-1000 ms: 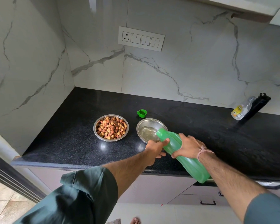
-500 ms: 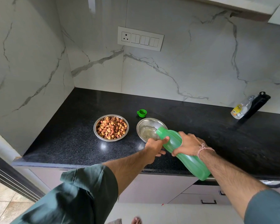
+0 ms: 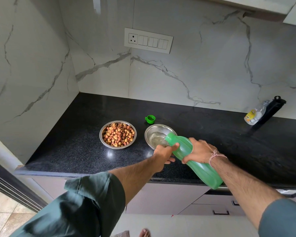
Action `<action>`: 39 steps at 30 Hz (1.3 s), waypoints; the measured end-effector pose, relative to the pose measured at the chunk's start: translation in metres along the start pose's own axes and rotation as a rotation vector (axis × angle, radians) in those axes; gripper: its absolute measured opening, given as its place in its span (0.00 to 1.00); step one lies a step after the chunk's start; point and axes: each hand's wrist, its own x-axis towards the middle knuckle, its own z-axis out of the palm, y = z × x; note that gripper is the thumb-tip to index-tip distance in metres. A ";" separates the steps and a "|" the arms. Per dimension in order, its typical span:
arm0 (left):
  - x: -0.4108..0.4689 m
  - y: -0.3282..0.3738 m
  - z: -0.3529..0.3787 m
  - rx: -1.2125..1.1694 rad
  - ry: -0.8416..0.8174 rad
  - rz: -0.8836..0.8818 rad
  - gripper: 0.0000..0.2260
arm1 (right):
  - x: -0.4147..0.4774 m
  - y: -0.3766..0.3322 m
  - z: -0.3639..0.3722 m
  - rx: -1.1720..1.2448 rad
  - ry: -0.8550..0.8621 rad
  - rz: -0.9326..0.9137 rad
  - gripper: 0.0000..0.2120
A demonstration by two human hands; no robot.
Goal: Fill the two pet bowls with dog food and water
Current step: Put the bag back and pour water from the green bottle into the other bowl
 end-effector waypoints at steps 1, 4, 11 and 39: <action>0.000 0.000 0.000 0.000 -0.001 -0.002 0.21 | 0.000 0.000 0.000 -0.002 -0.001 0.001 0.51; -0.001 0.000 0.000 0.001 -0.002 -0.008 0.21 | -0.001 0.000 -0.001 -0.006 -0.004 0.004 0.49; -0.003 0.000 0.000 0.001 -0.001 -0.003 0.21 | -0.003 -0.001 -0.002 -0.006 -0.001 0.004 0.49; -0.010 0.001 -0.007 -0.023 0.001 -0.003 0.20 | -0.004 -0.011 -0.006 -0.027 -0.002 0.003 0.48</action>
